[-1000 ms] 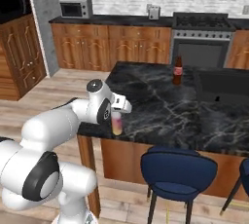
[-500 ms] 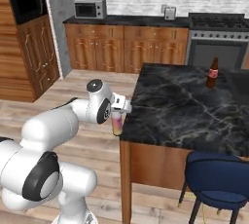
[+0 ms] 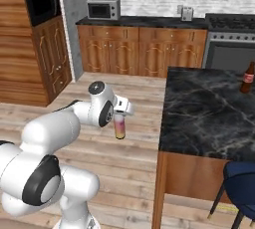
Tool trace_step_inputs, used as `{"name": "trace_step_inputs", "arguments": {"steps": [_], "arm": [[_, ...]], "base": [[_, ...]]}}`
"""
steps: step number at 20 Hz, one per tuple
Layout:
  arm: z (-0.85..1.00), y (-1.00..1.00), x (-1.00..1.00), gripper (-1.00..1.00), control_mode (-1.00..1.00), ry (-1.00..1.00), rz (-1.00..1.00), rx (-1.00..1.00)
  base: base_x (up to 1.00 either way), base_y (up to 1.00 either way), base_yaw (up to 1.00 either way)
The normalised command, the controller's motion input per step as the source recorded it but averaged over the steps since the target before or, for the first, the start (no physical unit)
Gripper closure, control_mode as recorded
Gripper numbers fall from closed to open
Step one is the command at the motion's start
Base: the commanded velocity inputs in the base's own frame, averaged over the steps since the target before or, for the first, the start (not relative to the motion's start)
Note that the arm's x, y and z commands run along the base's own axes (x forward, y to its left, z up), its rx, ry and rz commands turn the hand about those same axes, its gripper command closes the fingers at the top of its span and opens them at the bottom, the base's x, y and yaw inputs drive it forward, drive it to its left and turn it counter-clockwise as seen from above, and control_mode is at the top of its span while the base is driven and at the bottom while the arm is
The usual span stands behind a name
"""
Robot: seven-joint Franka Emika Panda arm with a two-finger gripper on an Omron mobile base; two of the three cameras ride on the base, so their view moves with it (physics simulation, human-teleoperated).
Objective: Place the large bottle from the dining counter next to the other large bottle outside the sink, and place the small bottle from the dining counter next to the other small bottle inside the sink.
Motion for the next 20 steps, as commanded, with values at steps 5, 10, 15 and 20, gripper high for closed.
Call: {"name": "trace_step_inputs", "arguments": {"steps": [5, 10, 15, 20], "arm": [[0.00, 0.00, 0.00, 1.00, 1.00, 0.00, 0.00, 0.00], [0.00, 0.00, 0.00, 1.00, 1.00, 0.00, 0.00, 0.00], [0.00, 0.00, 0.00, 1.00, 1.00, 0.00, 0.00, 0.00], [0.00, 0.00, 0.00, 1.00, 1.00, 0.00, 0.00, 0.00]], "base": [[0.61, 0.37, 0.00], [0.77, 0.32, 0.00], [0.77, 0.33, 0.00], [0.82, 0.32, -0.01]]}}
